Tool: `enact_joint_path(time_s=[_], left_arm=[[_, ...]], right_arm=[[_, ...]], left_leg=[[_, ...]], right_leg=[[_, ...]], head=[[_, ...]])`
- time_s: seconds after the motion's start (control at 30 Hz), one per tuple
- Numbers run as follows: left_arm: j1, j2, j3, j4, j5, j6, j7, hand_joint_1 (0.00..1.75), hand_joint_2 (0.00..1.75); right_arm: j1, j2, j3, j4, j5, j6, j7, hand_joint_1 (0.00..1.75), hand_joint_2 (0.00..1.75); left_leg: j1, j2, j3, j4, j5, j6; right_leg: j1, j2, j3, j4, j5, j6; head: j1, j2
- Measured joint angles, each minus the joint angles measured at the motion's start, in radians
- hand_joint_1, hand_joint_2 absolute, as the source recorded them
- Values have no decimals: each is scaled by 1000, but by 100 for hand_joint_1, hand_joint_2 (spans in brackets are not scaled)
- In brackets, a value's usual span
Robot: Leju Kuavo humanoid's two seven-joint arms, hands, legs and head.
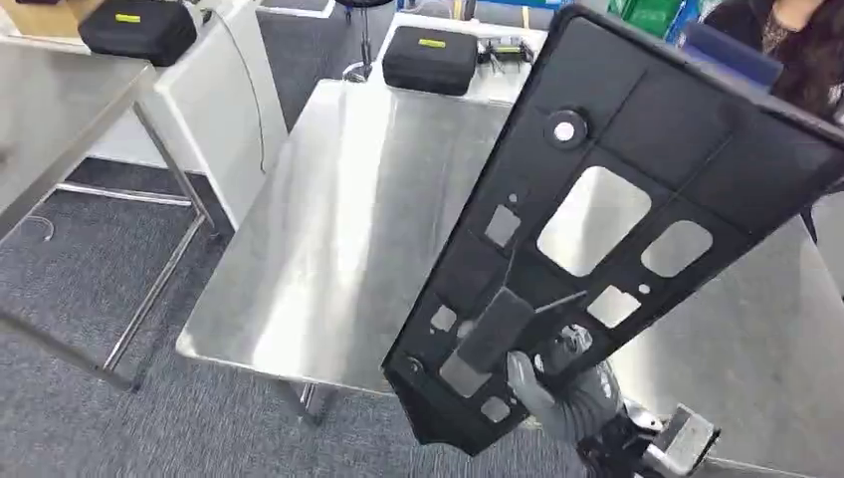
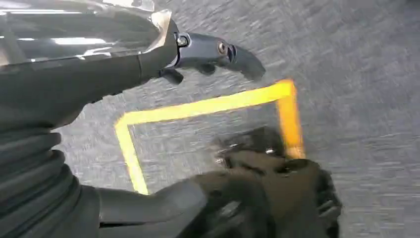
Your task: Take the parts from the cabinet and place them on the table.
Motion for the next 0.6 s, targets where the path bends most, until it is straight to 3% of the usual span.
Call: enact_joint_path(time_s=[0.03, 0.07, 0.1, 0.17, 0.2, 0.23, 0.27, 0.3, 0.33, 0.37, 0.4, 0.43, 0.47, 0.5, 0.53, 0.6], left_arm=[[0, 1, 0, 0, 0, 10, 0, 0, 175], [0, 5, 0, 0, 0, 19, 0, 0, 175], [2, 8, 0, 0, 0, 24, 0, 0, 175], [4, 13, 0, 0, -3, 30, 2, 0, 175], [4, 17, 0, 0, -5, 30, 3, 0, 175], [4, 18, 0, 0, -6, 30, 4, 0, 175], [5, 18, 0, 0, -6, 30, 7, 0, 175], [18, 13, 0, 3, -6, 29, 8, 0, 175], [13, 12, 0, 6, -7, 29, 10, 0, 175], [7, 14, 0, 6, -8, 30, 14, 0, 175], [2, 16, 0, 5, -13, 30, 11, 0, 175], [2, 17, 0, 5, -10, 32, 10, 0, 175], [-3, 21, 0, 4, -11, 35, 10, 0, 175], [1, 22, 0, 3, -11, 36, 10, 0, 175], [0, 24, 0, 3, -13, 37, 10, 0, 175], [-3, 23, 0, 3, -23, 38, 11, 0, 175]], right_arm=[[-6, 2, 7, 5, 34, -17, 6, 175, 175], [-15, 2, 17, 12, 81, -33, 13, 175, 175], [-28, 2, 31, 22, 132, -50, 21, 175, 175], [-52, 2, 62, 50, 192, -75, 34, 175, 175], [-61, 2, 79, 63, 206, -80, 37, 175, 175], [-66, 2, 92, 71, 213, -82, 39, 175, 175], [-69, 2, 104, 81, 216, -84, 39, 175, 175], [-74, 2, 109, 87, 217, -85, 39, 175, 175], [-77, 2, 116, 99, 218, -89, 40, 175, 175], [-90, 2, 118, 100, 221, -92, 42, 175, 175], [-97, 0, 128, 106, 248, -93, 50, 175, 175], [-111, 0, 142, 110, 276, -97, 58, 175, 175], [-136, 1, 160, 119, 314, -104, 75, 175, 175], [-160, 0, 176, 133, 358, -110, 91, 175, 175], [-206, 1, 212, 161, 418, -123, 112, 175, 175], [-301, 5, 290, 230, 501, -144, 145, 175, 175]], left_leg=[[8, -4, -41, 53, 6, -11], [19, -4, -82, 91, -12, -22], [33, -3, -124, 113, -65, -40], [61, 0, -175, 100, -167, -76], [77, 4, -187, 65, -183, -102], [94, 10, -188, 15, -156, -122], [112, 21, -187, -44, -69, -144], [128, 35, -194, -84, 65, -161], [120, 66, -219, -67, 123, -145], [116, 46, -222, -34, 114, -119], [111, 47, -240, -22, 104, -104], [105, 42, -248, -17, 99, -95], [105, 38, -237, -24, 90, -81], [105, 37, -227, -28, 84, -72], [103, 38, -213, -39, 79, -65], [98, 38, -191, -60, 73, -57]], right_leg=[[-8, 0, 24, -19, -1, 0], [-19, 1, 47, -35, -6, -2], [-31, 5, 74, -52, -15, 9], [-59, 15, 119, -69, -42, 33], [-76, 20, 143, -70, -62, 47], [-92, 22, 168, -67, -86, 64], [-102, 21, 184, -61, -116, 81], [-83, 16, 190, -51, -143, 95], [-94, 17, 206, -18, -175, 108], [-82, 14, 191, -24, -189, 121], [-90, 13, 194, -31, -189, 129], [-91, 13, 197, -45, -185, 135], [-101, 7, 216, -63, -189, 139], [-103, 1, 210, -35, -197, 133], [-97, -1, 149, 70, -226, 120], [-80, -2, -20, 313, -281, 102]], head=[[-2, 0], [-2, 0], [-1, 0], [-2, 0], [-3, 0], [-3, 0], [-3, 0], [-8, 0], [-28, 0], [-13, 0], [9, 0], [9, 0], [13, 0], [20, 0], [22, 0], [24, 0]])
